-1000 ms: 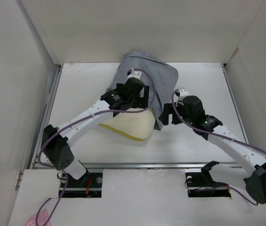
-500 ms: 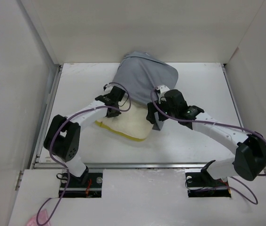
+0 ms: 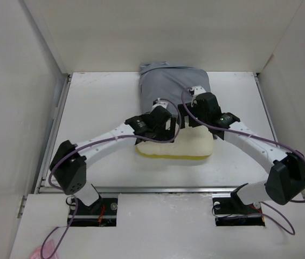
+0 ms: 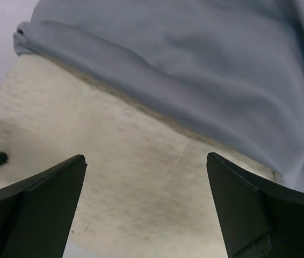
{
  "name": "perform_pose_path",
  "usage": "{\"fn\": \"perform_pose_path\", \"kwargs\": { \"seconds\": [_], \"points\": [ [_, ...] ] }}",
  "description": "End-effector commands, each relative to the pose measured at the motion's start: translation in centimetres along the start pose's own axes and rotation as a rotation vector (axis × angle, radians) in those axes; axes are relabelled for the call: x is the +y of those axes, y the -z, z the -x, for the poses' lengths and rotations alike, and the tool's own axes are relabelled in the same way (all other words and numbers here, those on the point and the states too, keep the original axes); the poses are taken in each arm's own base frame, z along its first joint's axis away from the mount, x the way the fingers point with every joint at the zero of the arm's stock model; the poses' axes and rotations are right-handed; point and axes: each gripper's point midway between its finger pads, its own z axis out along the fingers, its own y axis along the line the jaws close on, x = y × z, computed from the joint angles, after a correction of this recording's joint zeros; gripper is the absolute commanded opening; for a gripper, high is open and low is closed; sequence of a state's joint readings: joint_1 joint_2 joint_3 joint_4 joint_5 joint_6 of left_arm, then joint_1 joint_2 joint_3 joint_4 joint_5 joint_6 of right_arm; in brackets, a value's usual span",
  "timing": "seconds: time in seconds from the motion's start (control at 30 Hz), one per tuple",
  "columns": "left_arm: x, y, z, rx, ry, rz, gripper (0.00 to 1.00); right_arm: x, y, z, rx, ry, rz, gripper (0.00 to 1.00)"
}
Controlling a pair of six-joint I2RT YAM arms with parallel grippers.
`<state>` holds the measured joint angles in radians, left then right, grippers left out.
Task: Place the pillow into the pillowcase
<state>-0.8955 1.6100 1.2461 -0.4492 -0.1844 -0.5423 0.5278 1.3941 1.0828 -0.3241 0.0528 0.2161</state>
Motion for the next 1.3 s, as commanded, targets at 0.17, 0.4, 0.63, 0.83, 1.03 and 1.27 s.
{"fn": "perform_pose_path", "kwargs": {
  "seconds": [0.17,0.4,0.63,0.83,1.03,1.27],
  "points": [
    [11.0,6.8,6.1,-0.255,0.294,0.256,1.0,4.7,1.4,-2.0,0.061,0.178,0.083,0.99],
    [19.9,4.0,6.1,-0.231,0.496,0.396,1.0,13.8,-2.1,-3.2,0.12,0.246,0.26,0.99],
    [20.3,3.9,6.6,-0.241,0.497,0.365,1.0,10.4,-8.9,-9.0,0.288,0.232,-0.04,0.99],
    [19.0,3.8,6.5,-0.242,0.423,0.268,1.0,9.1,-6.5,-6.4,0.16,0.204,-0.081,0.0],
    [12.3,2.1,7.1,-0.289,0.178,-0.001,1.0,6.9,0.0,1.1,-0.041,0.176,0.08,0.0],
    [6.8,0.1,8.8,-0.3,0.029,-0.158,1.0,4.1,3.1,3.9,-0.106,0.197,0.103,0.0]
  ]
}}
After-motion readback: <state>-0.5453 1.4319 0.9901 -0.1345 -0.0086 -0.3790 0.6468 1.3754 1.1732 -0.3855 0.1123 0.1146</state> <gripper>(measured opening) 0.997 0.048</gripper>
